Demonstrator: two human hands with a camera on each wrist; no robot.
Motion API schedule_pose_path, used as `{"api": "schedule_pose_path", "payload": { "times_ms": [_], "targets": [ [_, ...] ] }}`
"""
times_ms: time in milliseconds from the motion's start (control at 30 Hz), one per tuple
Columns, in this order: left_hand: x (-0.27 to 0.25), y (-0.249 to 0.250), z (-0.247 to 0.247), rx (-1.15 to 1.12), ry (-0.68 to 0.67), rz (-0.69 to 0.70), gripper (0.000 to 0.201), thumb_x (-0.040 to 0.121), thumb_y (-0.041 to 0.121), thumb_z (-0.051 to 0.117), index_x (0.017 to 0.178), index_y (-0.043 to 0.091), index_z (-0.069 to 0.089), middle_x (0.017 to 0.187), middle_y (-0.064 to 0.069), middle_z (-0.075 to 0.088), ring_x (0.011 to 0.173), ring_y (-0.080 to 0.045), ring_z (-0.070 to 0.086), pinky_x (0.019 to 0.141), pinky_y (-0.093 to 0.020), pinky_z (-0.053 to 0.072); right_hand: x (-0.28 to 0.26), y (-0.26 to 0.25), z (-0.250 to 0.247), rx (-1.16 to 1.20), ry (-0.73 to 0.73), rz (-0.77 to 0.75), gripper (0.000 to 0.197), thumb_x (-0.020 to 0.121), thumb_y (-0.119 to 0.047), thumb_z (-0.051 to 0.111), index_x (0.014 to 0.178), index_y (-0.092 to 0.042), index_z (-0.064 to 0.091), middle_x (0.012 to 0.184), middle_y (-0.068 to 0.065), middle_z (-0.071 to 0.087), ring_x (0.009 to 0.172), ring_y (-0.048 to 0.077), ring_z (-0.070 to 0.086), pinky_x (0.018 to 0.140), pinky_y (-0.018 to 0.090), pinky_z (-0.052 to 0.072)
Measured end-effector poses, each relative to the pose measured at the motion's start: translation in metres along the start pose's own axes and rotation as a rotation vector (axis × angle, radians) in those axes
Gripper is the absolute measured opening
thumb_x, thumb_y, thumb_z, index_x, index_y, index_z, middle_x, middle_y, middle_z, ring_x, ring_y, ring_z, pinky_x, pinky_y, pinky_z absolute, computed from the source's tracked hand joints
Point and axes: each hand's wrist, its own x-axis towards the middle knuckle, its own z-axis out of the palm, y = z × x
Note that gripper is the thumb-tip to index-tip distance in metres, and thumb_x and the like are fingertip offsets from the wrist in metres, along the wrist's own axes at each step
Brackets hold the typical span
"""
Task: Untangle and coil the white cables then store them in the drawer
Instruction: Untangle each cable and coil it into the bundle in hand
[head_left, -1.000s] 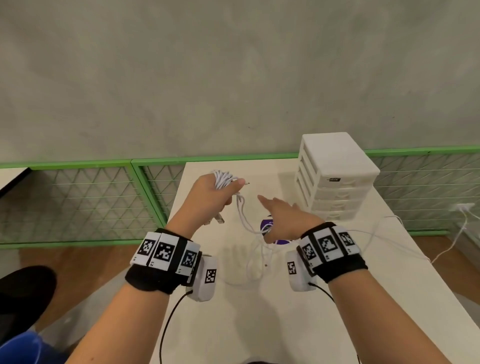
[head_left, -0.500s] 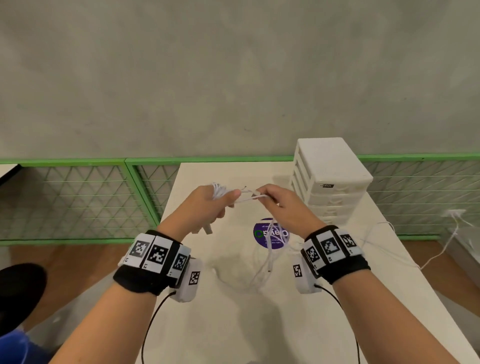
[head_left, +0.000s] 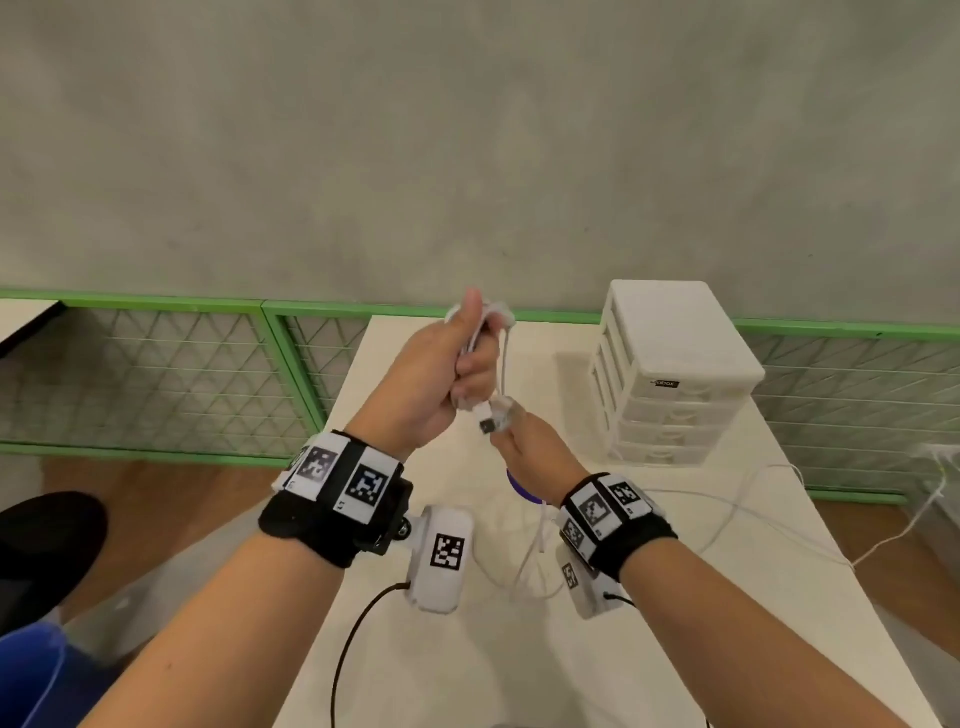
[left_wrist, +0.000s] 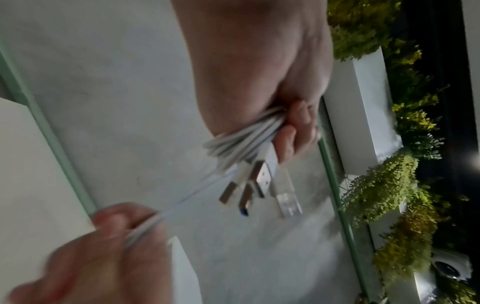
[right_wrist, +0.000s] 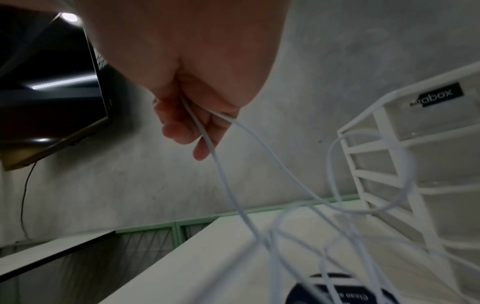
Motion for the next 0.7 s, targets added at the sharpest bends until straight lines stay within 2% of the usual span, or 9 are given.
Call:
{"api": "schedule_pose_path", "payload": {
  "times_ms": [100, 167, 233, 333, 400, 467, 567, 633, 700],
  "targets": [
    [0.016, 0.010, 0.002, -0.281, 0.110, 0.158, 0.040, 0.100, 0.039, 0.025, 0.090, 0.011, 0.051, 0.051, 0.006, 0.036, 0.039, -0.007, 0.031, 0.044, -0.020, 0.028, -0.012, 0.009, 0.009, 0.070, -0.127, 0.036, 0.018, 0.099, -0.017, 0.038, 0.104, -0.007, 0.052, 0.073, -0.010, 0.049, 0.066, 0.009, 0.047, 0.064, 0.025, 0.035],
    [0.025, 0.014, 0.000, -0.290, 0.241, 0.262, 0.031, 0.103, 0.029, 0.025, 0.092, 0.012, 0.048, 0.056, 0.004, 0.041, 0.043, -0.009, 0.037, 0.045, -0.020, 0.035, -0.020, 0.012, 0.012, 0.095, -0.174, 0.058, 0.016, 0.098, -0.020, 0.039, 0.100, -0.014, 0.053, 0.067, -0.013, 0.045, 0.063, 0.006, 0.044, 0.065, 0.025, 0.038],
    [0.032, 0.007, -0.007, -0.051, 0.374, 0.360, 0.022, 0.104, 0.021, 0.028, 0.091, 0.015, 0.045, 0.061, 0.002, 0.042, 0.046, -0.010, 0.040, 0.044, -0.021, 0.037, -0.025, 0.010, 0.010, 0.122, -0.179, 0.048, 0.015, 0.098, -0.024, 0.040, 0.098, -0.019, 0.054, 0.062, -0.013, 0.044, 0.059, 0.003, 0.043, 0.064, 0.022, 0.037],
    [0.032, -0.016, -0.024, 0.647, 0.405, 0.476, 0.011, 0.100, 0.018, 0.036, 0.095, 0.016, 0.046, 0.068, 0.000, 0.044, 0.057, -0.012, 0.043, 0.057, -0.026, 0.039, -0.027, 0.000, -0.006, 0.176, -0.120, -0.026, 0.015, 0.097, -0.022, 0.044, 0.098, -0.020, 0.060, 0.061, -0.016, 0.050, 0.059, 0.000, 0.047, 0.060, 0.014, 0.035],
    [0.029, -0.031, -0.034, 1.055, 0.316, 0.371, 0.015, 0.098, 0.021, 0.042, 0.103, 0.009, 0.051, 0.080, -0.005, 0.050, 0.073, -0.016, 0.048, 0.072, -0.030, 0.040, -0.027, -0.004, -0.019, 0.214, -0.056, -0.072, 0.016, 0.095, -0.024, 0.045, 0.095, -0.025, 0.061, 0.067, -0.009, 0.056, 0.062, 0.008, 0.049, 0.066, 0.025, 0.041],
    [0.024, -0.042, -0.035, 1.278, 0.190, 0.219, 0.026, 0.098, 0.025, 0.044, 0.092, 0.003, 0.056, 0.081, -0.014, 0.055, 0.075, -0.022, 0.051, 0.075, -0.035, 0.042, -0.024, -0.006, -0.031, 0.224, 0.037, -0.101, 0.018, 0.094, -0.027, 0.045, 0.092, -0.029, 0.063, 0.077, 0.004, 0.063, 0.070, 0.022, 0.054, 0.071, 0.036, 0.045],
    [0.013, -0.045, -0.024, 1.109, 0.050, -0.016, 0.041, 0.099, 0.032, 0.043, 0.066, 0.010, 0.049, 0.054, -0.004, 0.047, 0.048, -0.015, 0.044, 0.052, -0.031, 0.039, -0.018, -0.002, -0.050, 0.192, 0.190, -0.146, 0.015, 0.092, -0.024, 0.052, 0.091, -0.023, 0.067, 0.086, -0.003, 0.068, 0.082, 0.014, 0.061, 0.078, 0.033, 0.048],
    [0.008, -0.044, -0.014, 0.971, -0.012, -0.126, 0.042, 0.097, 0.040, 0.042, 0.070, 0.011, 0.053, 0.048, 0.008, 0.045, 0.042, -0.007, 0.039, 0.043, -0.023, 0.036, -0.014, 0.002, -0.063, 0.144, 0.230, -0.121, 0.007, 0.091, -0.024, 0.055, 0.086, -0.025, 0.061, 0.073, -0.003, 0.062, 0.068, 0.010, 0.056, 0.068, 0.033, 0.047],
    [0.005, -0.040, -0.008, 0.973, -0.028, -0.196, 0.038, 0.093, 0.045, 0.050, 0.072, 0.013, 0.053, 0.047, 0.008, 0.046, 0.040, -0.010, 0.038, 0.038, -0.019, 0.034, -0.009, 0.004, -0.071, 0.050, 0.219, -0.117, 0.008, 0.091, -0.027, 0.055, 0.084, -0.024, 0.052, 0.058, -0.005, 0.050, 0.055, 0.008, 0.044, 0.057, 0.030, 0.038]
  ]
}}
